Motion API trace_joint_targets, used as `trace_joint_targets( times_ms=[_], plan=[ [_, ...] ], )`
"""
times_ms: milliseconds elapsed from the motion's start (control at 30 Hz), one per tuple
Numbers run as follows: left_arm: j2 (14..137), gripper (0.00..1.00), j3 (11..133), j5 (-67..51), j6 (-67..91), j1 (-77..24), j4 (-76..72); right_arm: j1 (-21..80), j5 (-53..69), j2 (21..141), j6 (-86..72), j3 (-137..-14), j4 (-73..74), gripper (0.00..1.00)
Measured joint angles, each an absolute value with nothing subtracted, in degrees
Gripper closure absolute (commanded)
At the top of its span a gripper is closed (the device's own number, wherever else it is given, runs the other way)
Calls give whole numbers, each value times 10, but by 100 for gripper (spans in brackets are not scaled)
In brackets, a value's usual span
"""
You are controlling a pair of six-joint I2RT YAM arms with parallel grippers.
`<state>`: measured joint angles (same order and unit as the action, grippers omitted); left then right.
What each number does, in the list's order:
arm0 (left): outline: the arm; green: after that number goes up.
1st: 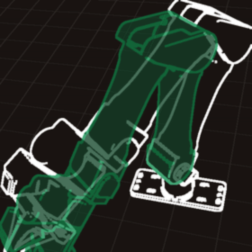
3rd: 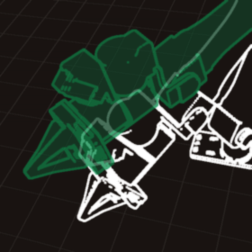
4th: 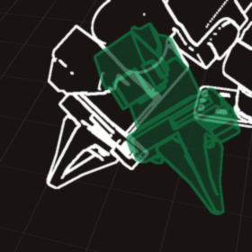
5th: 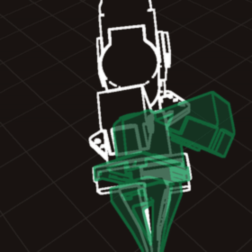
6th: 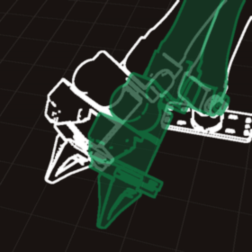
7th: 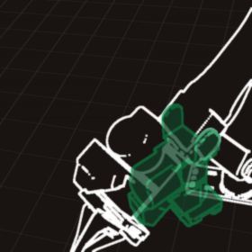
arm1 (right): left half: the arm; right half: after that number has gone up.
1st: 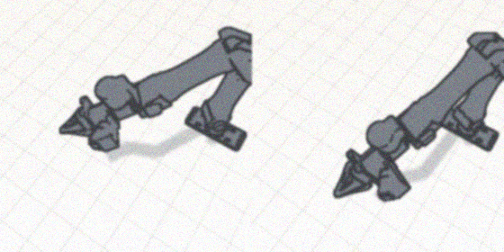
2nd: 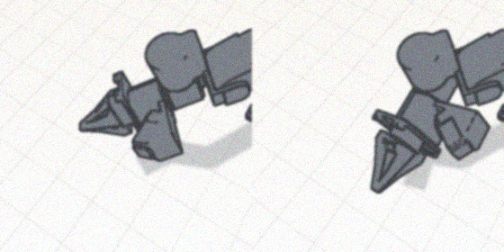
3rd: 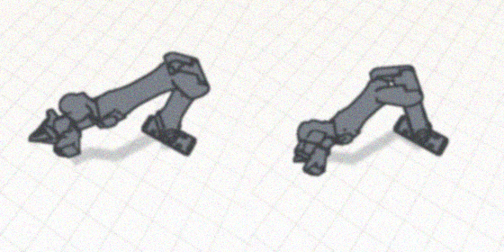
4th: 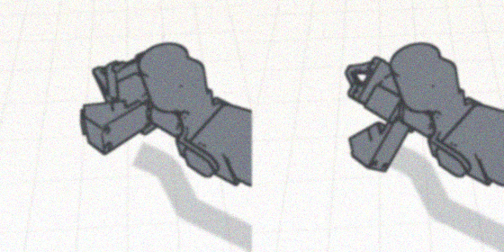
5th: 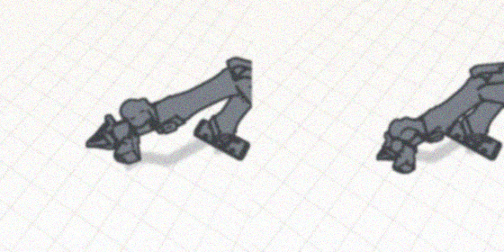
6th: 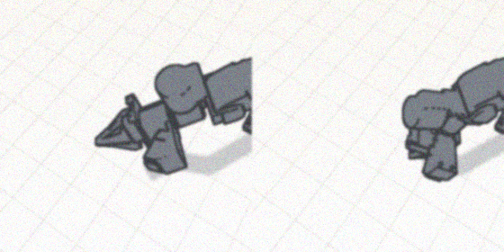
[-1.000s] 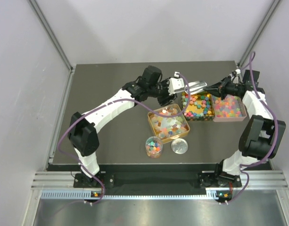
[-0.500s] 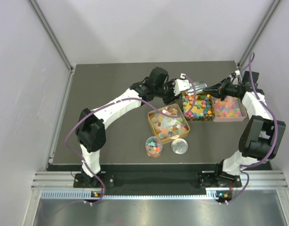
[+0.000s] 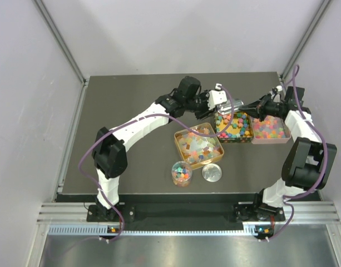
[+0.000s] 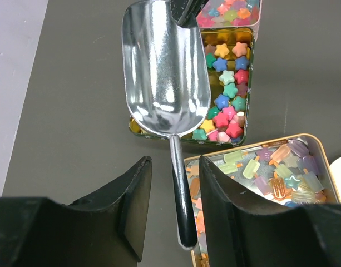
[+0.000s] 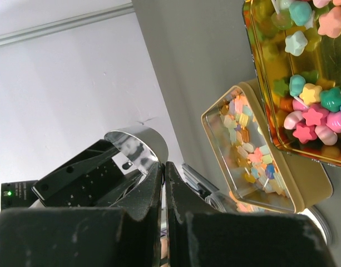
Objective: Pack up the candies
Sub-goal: Pick up the spatula from the storage box.
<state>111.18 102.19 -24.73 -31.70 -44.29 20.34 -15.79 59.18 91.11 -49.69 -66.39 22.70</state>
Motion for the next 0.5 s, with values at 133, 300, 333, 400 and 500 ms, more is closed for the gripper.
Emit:
trace_joint_targets(
  times_ms=[133, 300, 333, 400, 500],
  plan=[
    [1112, 56, 1022, -246, -317, -443, 204, -158, 591, 911, -497, -661, 227, 100],
    [1112, 63, 1022, -246, -319, -443, 204, -158, 590, 910, -497, -661, 227, 100],
    [1112, 64, 1022, -246, -319, -443, 205, -158, 590, 910, -497, -661, 227, 100],
    [1112, 66, 1024, -246, -321, -443, 210, -158, 590, 908, -497, -660, 227, 100],
    [1119, 74, 1035, -247, -325, -443, 215, -158, 590, 905, -498, -660, 225, 100]
  ],
)
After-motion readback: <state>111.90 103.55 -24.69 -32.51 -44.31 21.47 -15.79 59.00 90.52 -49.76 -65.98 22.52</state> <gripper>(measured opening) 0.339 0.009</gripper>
